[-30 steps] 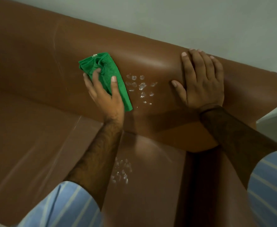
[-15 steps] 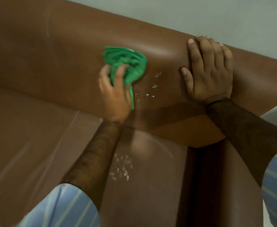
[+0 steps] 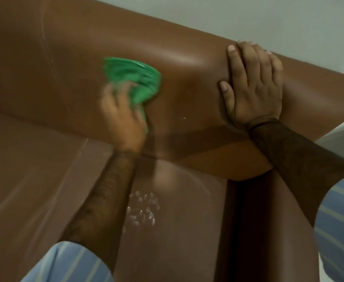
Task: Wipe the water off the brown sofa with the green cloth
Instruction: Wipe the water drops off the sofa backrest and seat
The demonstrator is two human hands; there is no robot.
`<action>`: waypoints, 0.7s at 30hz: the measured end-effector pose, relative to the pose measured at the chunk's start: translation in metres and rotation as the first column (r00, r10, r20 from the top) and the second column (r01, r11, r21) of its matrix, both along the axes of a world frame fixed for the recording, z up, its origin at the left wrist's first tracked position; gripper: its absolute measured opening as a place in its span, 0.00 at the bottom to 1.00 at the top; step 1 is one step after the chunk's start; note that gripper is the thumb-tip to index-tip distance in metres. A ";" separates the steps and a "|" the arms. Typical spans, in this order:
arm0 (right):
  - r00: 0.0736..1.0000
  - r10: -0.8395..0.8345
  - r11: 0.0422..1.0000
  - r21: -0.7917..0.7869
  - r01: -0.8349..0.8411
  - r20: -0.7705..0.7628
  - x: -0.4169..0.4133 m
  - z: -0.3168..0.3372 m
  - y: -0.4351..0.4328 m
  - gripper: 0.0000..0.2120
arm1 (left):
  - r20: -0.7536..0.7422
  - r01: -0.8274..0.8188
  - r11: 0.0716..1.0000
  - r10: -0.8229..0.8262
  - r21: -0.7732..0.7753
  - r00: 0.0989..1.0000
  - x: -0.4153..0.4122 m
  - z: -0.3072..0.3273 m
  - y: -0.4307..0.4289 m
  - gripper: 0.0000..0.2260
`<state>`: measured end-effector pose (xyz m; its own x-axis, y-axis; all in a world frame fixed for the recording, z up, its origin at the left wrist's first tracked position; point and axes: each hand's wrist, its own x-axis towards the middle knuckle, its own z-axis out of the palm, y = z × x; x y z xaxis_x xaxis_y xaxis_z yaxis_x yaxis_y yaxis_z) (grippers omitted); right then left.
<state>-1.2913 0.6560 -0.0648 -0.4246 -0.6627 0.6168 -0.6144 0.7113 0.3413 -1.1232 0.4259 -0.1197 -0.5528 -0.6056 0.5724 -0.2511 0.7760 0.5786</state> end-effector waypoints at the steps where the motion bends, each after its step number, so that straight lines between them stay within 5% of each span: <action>1: 1.000 -0.004 1.000 0.000 0.004 -0.008 0.000 -0.001 -0.001 0.30 | -0.062 -0.123 0.986 0.130 0.109 0.990 -0.001 0.005 -0.012 0.21; 3: 1.000 -0.006 1.000 -0.001 0.006 -0.017 -0.001 -0.002 -0.001 0.30 | -0.092 -0.194 0.964 0.213 0.180 0.973 -0.011 0.011 -0.007 0.22; 6: 1.000 -0.009 1.000 -0.006 0.009 -0.027 -0.002 -0.003 0.000 0.30 | 0.058 0.109 0.994 -0.107 -0.029 0.993 -0.015 0.001 0.043 0.17; 9: 0.999 -0.020 1.000 0.001 0.020 -0.025 0.000 -0.001 -0.001 0.30 | 0.273 0.569 0.765 -0.502 -0.301 0.820 -0.001 -0.027 0.072 0.06; 11: 0.999 -0.028 1.000 -0.003 0.028 -0.025 0.001 0.000 -0.001 0.30 | 0.279 0.612 0.681 -0.545 -0.402 0.791 0.002 -0.038 0.058 0.06; 13: 0.999 -0.034 0.999 -0.007 0.034 -0.018 0.001 0.000 -0.001 0.30 | 0.199 0.436 0.853 -0.392 -0.287 0.898 0.010 -0.045 0.035 0.10; 15: 0.999 -0.030 1.000 -0.003 0.030 -0.013 0.002 0.001 -0.003 0.31 | 0.057 0.003 1.000 -0.002 -0.008 0.998 0.018 -0.050 0.005 0.15; 16: 0.999 -0.034 0.999 -0.005 0.034 -0.016 0.003 0.000 -0.003 0.31 | -0.020 -0.206 0.953 0.216 0.223 0.976 0.019 -0.048 -0.009 0.16; 18: 0.999 -0.040 0.999 -0.013 0.040 -0.020 0.003 -0.001 -0.003 0.30 | -0.037 -0.393 0.707 0.509 0.589 0.860 0.009 -0.039 -0.017 0.16; 19: 0.999 -0.039 0.999 -0.015 0.038 -0.017 0.003 -0.001 -0.003 0.30 | -0.004 -0.410 0.644 0.540 0.646 0.842 0.005 -0.035 -0.010 0.16; 21: 0.999 -0.041 0.999 -0.016 0.041 -0.019 0.003 -0.001 -0.003 0.30 | -0.051 -0.320 0.722 0.441 0.614 0.896 -0.002 -0.028 0.017 0.15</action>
